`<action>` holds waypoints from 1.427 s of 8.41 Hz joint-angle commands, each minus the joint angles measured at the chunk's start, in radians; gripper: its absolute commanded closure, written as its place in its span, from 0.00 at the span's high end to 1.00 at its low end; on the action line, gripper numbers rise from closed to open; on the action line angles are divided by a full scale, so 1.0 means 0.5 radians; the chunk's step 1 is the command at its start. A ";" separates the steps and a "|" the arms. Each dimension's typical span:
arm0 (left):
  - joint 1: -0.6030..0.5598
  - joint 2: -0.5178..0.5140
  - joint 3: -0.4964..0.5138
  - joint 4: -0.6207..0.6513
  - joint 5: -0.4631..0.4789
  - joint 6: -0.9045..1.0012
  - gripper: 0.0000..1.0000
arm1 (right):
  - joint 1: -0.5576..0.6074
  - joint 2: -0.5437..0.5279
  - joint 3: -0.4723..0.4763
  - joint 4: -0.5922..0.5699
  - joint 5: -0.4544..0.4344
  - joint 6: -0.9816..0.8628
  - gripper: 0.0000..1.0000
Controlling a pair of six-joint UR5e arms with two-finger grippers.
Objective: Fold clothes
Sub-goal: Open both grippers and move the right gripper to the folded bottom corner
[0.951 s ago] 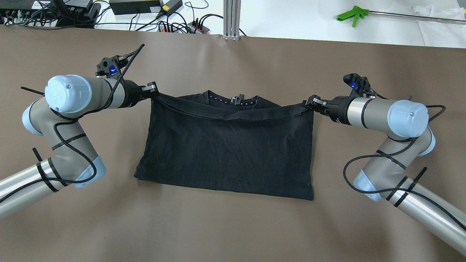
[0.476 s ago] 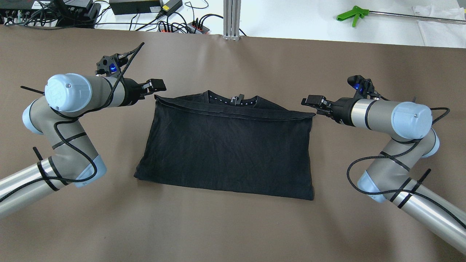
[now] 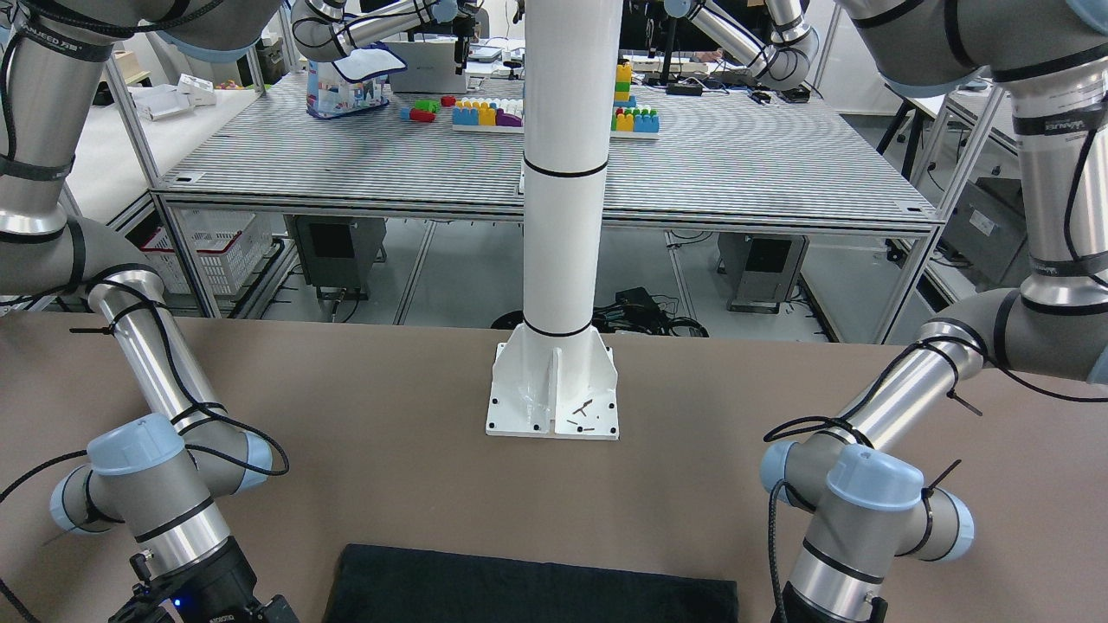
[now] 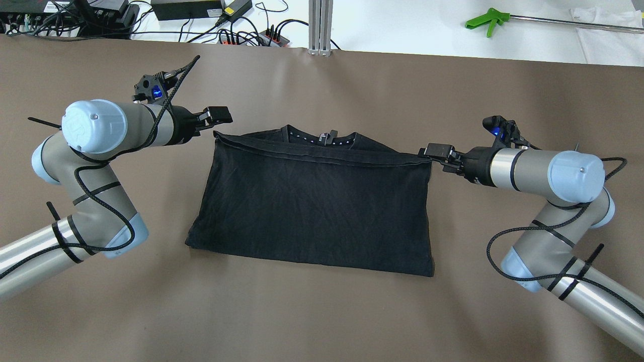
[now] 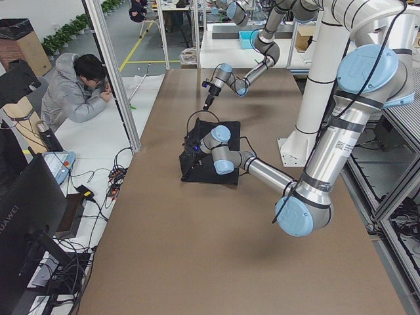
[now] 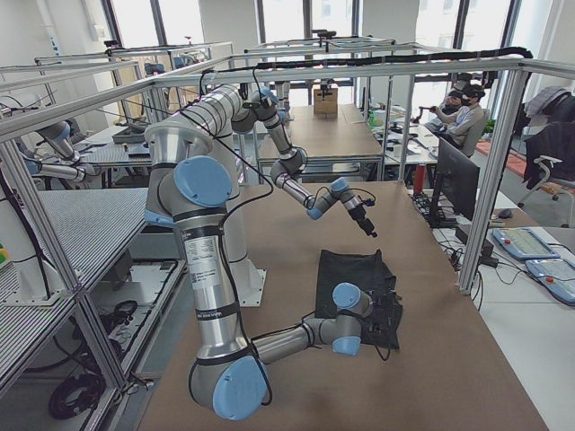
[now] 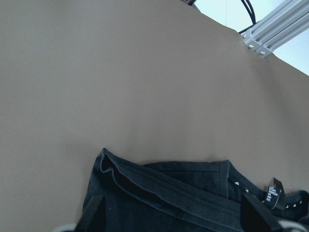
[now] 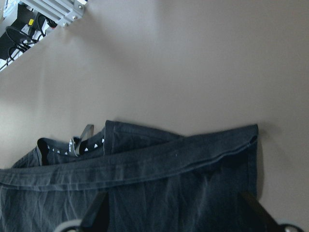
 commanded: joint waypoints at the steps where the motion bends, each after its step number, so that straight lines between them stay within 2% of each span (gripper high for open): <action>1: 0.000 -0.003 -0.025 0.003 0.003 -0.021 1.00 | -0.052 -0.197 0.152 -0.005 0.235 0.256 0.94; 2: 0.000 -0.003 -0.031 0.003 0.006 -0.021 1.00 | -0.049 -0.222 0.165 -0.002 0.330 0.297 0.94; 5: 0.000 -0.006 -0.034 0.006 0.006 -0.021 1.00 | -0.101 -0.338 0.196 0.001 0.346 0.300 0.94; 7: 0.003 -0.003 -0.046 0.006 0.037 -0.021 1.00 | -0.220 -0.464 0.327 -0.008 0.352 0.304 0.94; 9: 0.003 0.003 -0.049 0.006 0.037 -0.021 1.00 | -0.350 -0.581 0.398 -0.005 0.325 0.304 0.94; 12: 0.003 0.009 -0.043 0.006 0.037 -0.018 1.00 | -0.482 -0.551 0.380 -0.011 0.184 0.319 0.94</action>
